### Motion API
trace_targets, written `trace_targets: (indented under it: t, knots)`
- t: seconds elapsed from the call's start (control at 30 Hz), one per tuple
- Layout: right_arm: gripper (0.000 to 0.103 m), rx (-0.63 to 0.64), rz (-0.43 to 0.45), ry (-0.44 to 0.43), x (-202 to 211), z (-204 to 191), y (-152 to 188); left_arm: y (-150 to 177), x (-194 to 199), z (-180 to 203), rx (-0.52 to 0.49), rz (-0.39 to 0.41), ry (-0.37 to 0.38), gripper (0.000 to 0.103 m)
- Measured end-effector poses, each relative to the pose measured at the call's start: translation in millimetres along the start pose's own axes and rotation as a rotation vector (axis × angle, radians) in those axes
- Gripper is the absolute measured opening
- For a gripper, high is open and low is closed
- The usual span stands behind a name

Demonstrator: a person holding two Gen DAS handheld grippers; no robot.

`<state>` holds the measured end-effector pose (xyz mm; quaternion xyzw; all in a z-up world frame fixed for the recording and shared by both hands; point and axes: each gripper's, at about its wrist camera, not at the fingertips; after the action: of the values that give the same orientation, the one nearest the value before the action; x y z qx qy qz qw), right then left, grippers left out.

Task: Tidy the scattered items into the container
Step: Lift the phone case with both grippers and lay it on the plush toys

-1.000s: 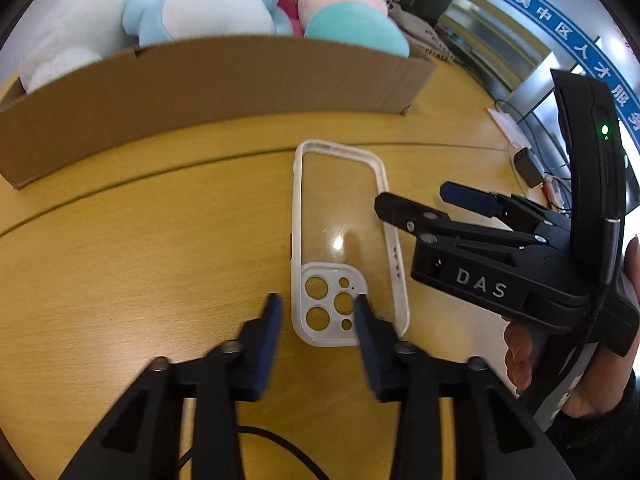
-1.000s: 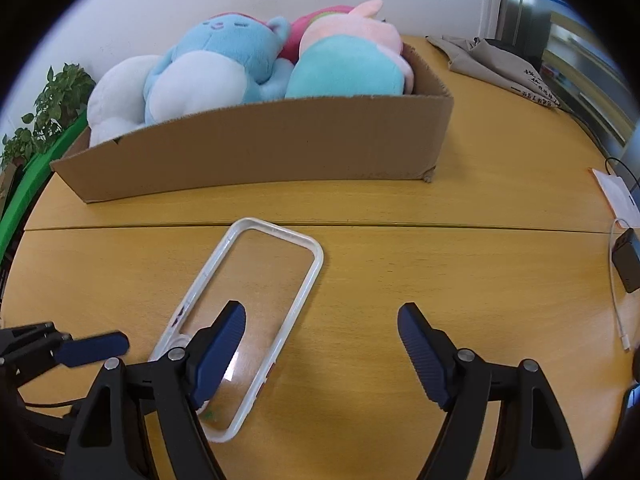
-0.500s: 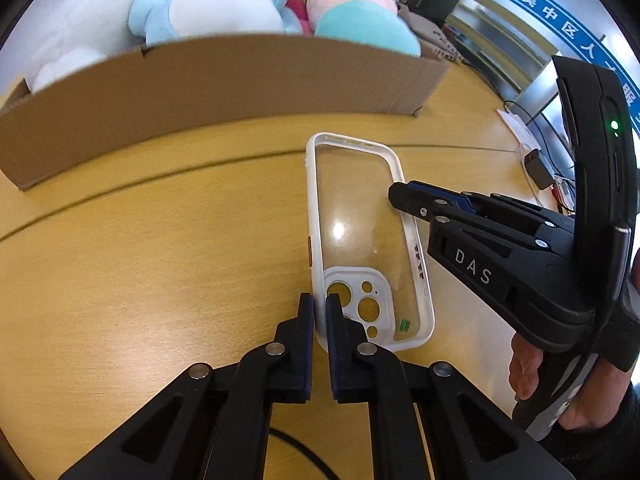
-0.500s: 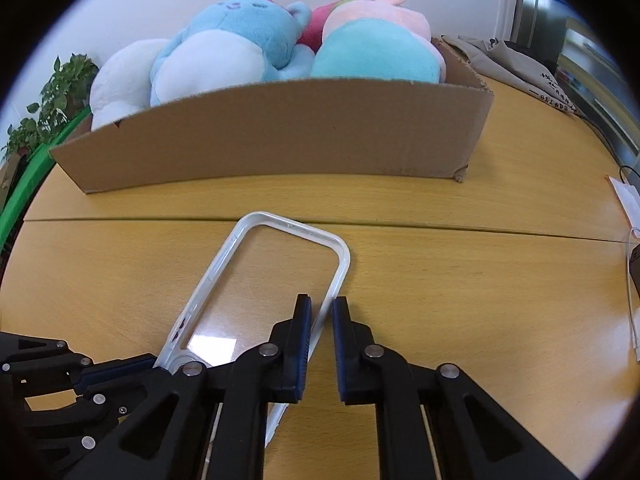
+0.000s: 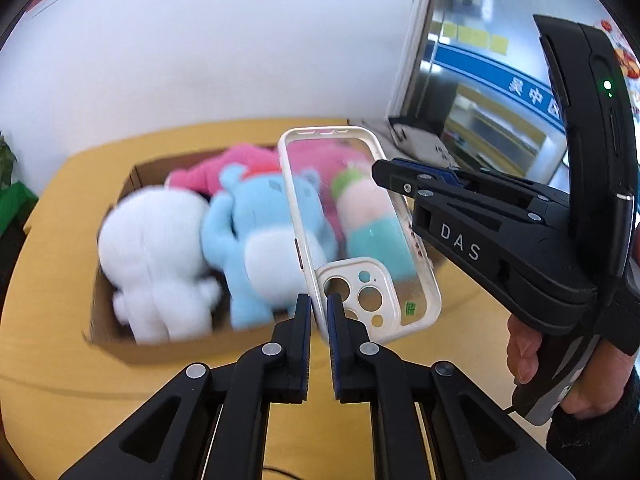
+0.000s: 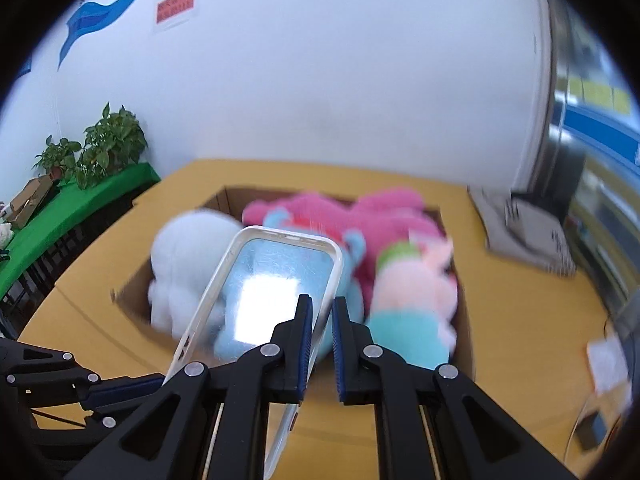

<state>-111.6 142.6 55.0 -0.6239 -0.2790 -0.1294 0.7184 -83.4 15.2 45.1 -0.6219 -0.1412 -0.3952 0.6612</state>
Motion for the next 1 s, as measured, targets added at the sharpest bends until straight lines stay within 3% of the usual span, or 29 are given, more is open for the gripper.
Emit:
trace_targets:
  t: [0.1,0.23,0.37,0.5,0.6,0.7,0.73,0.77,0.8,0.83,0.87,0.93,1.0]
  knots:
    - [0.009,0.017,0.025,0.001,-29.0,6.1,-43.6,-40.0,-14.0,-20.3,0.002,0.014,-0.021,0.007]
    - [0.009,-0.001,-0.017,-0.005,-82.0,17.7,-72.4,-78.7,-43.4,-43.3,0.010,-0.005,-0.038,0.007]
    - [0.008,-0.027,-0.123,-0.009,-151.8,25.1,-73.3,-98.1,-98.0,-69.2,0.052,-0.095,-0.038,0.007]
    - [0.008,-0.049,-0.251,-0.004,-215.1,32.4,-50.2,-100.5,-148.9,-81.2,0.079,-0.174,-0.046,0.007]
    - [0.012,-0.041,-0.223,0.014,-213.9,32.0,-44.7,-100.6,-155.3,-81.6,0.075,-0.180,-0.061,0.007]
    - [0.025,-0.010,-0.190,0.021,-197.9,29.0,-47.4,-100.9,-148.4,-80.0,0.066,-0.170,-0.088,0.008]
    - [0.041,-0.010,-0.173,0.022,-189.4,30.2,-47.7,-99.1,-142.0,-81.0,0.078,-0.162,-0.098,0.011]
    - [0.060,-0.024,-0.153,0.021,-177.6,33.2,-47.1,-96.8,-135.0,-82.1,0.089,-0.153,-0.105,0.023]
    - [0.069,-0.042,-0.130,0.018,-164.7,36.8,-46.2,-93.7,-126.7,-82.8,0.097,-0.141,-0.115,0.033]
    - [0.079,-0.055,-0.108,0.012,-152.0,39.5,-44.8,-88.8,-115.1,-82.3,0.097,-0.120,-0.132,0.057]
    - [0.079,-0.064,-0.085,0.003,-135.9,41.0,-39.9,-82.8,-102.9,-81.1,0.095,-0.098,-0.148,0.075]
    - [0.079,-0.053,-0.060,-0.016,-104.2,39.8,-22.6,-65.4,-76.1,-75.4,0.081,-0.049,-0.172,0.088]
    - [0.079,-0.027,-0.054,-0.034,-78.2,35.6,-2.7,-45.0,-54.6,-70.9,0.072,-0.022,-0.180,0.094]
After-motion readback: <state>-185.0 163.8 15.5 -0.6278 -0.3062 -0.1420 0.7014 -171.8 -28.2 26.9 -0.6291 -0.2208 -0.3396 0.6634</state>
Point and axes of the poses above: each gripper's, at about its wrist camera, not at the fingertips, and x roughly against the way its jaws point, z to its right, y to its underside, and after that the axes turned 2 degrees about y, right-handed
